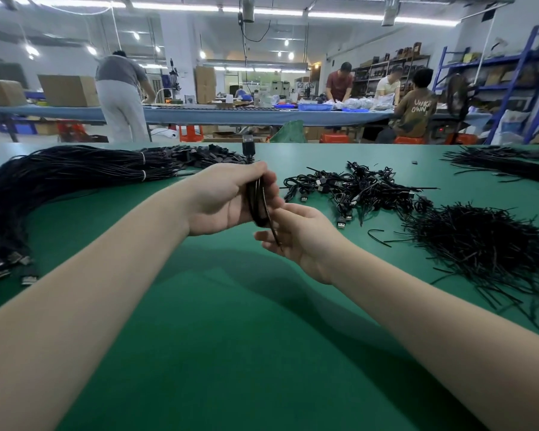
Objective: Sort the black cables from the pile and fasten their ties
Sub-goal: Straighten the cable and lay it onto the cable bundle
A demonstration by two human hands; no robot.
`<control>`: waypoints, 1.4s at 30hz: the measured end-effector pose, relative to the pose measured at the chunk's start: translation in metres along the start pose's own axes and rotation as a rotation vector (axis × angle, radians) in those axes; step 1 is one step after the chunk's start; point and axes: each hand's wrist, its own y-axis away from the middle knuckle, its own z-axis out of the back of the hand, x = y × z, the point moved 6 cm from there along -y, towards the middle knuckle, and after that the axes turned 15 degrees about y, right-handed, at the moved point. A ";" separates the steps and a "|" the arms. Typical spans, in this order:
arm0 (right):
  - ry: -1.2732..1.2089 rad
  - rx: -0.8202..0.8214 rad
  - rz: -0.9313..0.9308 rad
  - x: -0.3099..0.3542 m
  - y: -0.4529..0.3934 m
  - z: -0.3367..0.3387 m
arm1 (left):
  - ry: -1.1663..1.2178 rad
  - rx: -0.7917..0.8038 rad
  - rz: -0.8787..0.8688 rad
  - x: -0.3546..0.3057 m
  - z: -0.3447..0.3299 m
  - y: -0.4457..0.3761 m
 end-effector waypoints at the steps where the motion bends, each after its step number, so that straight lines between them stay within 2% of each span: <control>1: 0.027 -0.029 0.006 -0.002 -0.001 0.004 | -0.125 -0.039 -0.009 0.000 0.004 -0.001; 3: 0.095 -0.078 0.021 -0.004 -0.002 0.010 | -0.381 -0.105 -0.017 -0.001 0.011 -0.002; 5: 0.135 -0.100 0.051 -0.003 -0.003 0.011 | -0.478 -0.147 -0.037 -0.002 0.015 -0.003; 11: 0.049 0.057 0.062 -0.002 -0.004 0.000 | -0.311 -0.095 -0.133 0.000 0.008 -0.007; 14: 0.108 0.096 0.104 0.000 -0.004 0.001 | -0.325 -0.096 -0.184 0.000 0.006 -0.009; 17: 0.219 0.062 0.168 0.001 -0.003 0.000 | -0.346 -0.103 -0.192 0.004 0.008 -0.011; 21: 0.488 -0.012 0.258 0.004 -0.001 -0.001 | -0.415 -0.061 -0.183 0.013 0.006 -0.013; 27: 0.784 -0.110 0.370 0.007 -0.003 -0.008 | -0.524 -0.103 -0.287 0.016 0.007 -0.017; 31: 0.936 -0.204 0.365 0.004 -0.005 -0.004 | -0.508 -0.134 -0.346 0.022 0.002 -0.020; 35: 0.918 -0.221 0.259 -0.003 -0.010 0.011 | -0.496 -0.120 -0.246 0.033 0.002 -0.021; 37: 0.952 -0.200 0.173 -0.011 -0.013 0.017 | -0.685 -0.248 -0.344 0.026 0.010 -0.017; 39: 1.064 -0.206 0.152 -0.013 -0.014 0.023 | -1.001 -0.449 -0.630 0.012 0.015 -0.003; 40: 1.132 -0.210 0.158 -0.011 -0.014 0.026 | -1.184 -0.488 -0.792 0.009 0.012 0.004; 42: 1.262 -0.184 0.161 -0.008 -0.014 0.028 | -1.570 -0.433 -0.977 0.019 0.005 0.008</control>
